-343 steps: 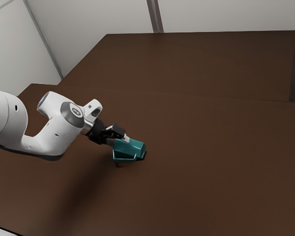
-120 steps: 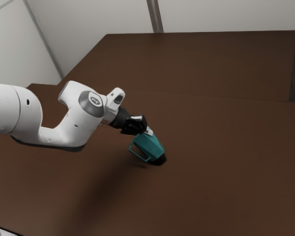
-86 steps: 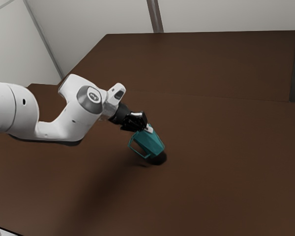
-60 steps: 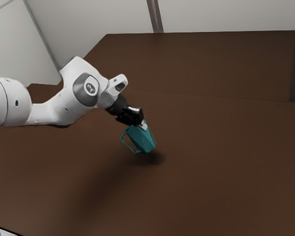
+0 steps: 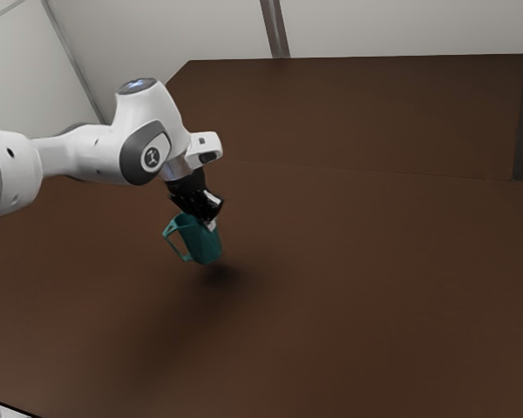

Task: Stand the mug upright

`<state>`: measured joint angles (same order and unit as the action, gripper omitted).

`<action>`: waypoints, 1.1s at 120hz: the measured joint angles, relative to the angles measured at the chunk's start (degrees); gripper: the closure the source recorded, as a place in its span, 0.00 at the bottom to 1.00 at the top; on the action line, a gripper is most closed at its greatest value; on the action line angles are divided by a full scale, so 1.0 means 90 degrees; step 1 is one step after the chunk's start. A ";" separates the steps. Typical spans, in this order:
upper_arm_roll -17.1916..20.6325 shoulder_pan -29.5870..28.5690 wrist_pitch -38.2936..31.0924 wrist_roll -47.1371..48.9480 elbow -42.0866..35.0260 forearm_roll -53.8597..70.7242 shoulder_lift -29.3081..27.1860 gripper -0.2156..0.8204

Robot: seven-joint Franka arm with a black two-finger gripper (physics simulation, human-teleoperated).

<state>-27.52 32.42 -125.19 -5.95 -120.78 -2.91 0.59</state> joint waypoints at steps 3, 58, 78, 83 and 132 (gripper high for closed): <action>-0.0001 -0.0017 0.0008 0.0064 0.0022 0.0111 0.0025 0.97; 0.0042 -0.0097 -0.0097 0.1273 0.0161 0.1171 0.0453 0.97; 0.0058 -0.0093 0.0000 0.1621 0.0096 0.1153 0.0460 0.97; 0.0057 -0.0091 0.0033 0.1700 0.0092 0.1150 0.0465 0.97; 0.0059 -0.0078 0.0117 0.2274 -0.0009 0.1067 0.0604 0.97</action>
<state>-26.99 31.71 -124.14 14.52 -120.87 6.69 6.03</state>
